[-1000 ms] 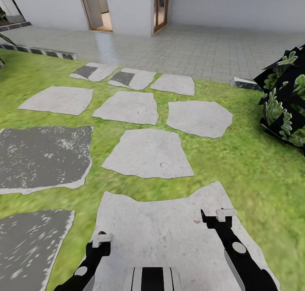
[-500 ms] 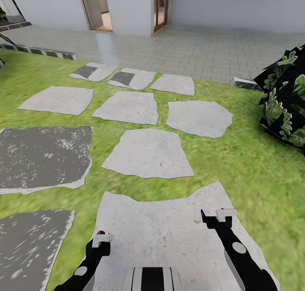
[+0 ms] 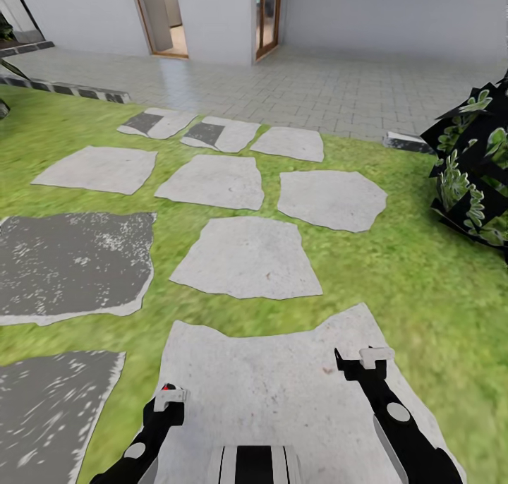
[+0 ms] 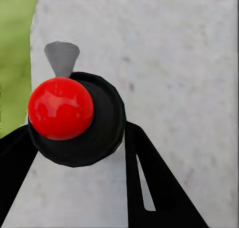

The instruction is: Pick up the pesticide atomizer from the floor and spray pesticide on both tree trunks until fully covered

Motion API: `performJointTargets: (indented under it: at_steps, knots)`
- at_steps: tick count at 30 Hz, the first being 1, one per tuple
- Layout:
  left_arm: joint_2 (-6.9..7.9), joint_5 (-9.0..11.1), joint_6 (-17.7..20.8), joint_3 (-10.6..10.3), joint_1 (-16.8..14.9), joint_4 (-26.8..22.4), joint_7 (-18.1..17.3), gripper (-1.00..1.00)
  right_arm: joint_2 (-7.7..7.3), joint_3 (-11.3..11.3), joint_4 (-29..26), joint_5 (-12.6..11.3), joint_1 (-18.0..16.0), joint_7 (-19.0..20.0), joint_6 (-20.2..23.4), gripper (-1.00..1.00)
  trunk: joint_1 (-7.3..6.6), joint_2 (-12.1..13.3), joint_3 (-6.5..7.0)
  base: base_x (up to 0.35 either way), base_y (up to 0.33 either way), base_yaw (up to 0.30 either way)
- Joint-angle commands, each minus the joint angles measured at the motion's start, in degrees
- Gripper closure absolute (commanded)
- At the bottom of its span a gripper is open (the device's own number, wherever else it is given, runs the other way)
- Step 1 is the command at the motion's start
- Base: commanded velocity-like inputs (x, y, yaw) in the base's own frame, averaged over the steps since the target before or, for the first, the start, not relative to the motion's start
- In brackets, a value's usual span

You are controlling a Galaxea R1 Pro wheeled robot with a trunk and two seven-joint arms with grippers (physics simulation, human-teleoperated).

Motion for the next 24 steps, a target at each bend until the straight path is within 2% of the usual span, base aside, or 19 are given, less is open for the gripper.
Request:
performJointTargets:
  at_steps: [1, 24]
  knots:
    - [0.0, 0.01, 0.0, 0.01, 0.0, 0.0, 0.0, 1.0, 0.0, 0.0, 0.0, -0.01, 0.0, 0.0, 0.0, -1.0, -0.02, 0.02, 0.23, 0.0, 0.0, 0.0]
    - [0.1, 0.01, 0.88, -0.04, -0.18, -0.46, -0.1, 1.0, 0.0, 0.03, 0.06, 0.01, 0.0, 0.0, 0.0, -1.0, -0.62, 0.32, 5.32, 0.0, 0.0, 0.0]
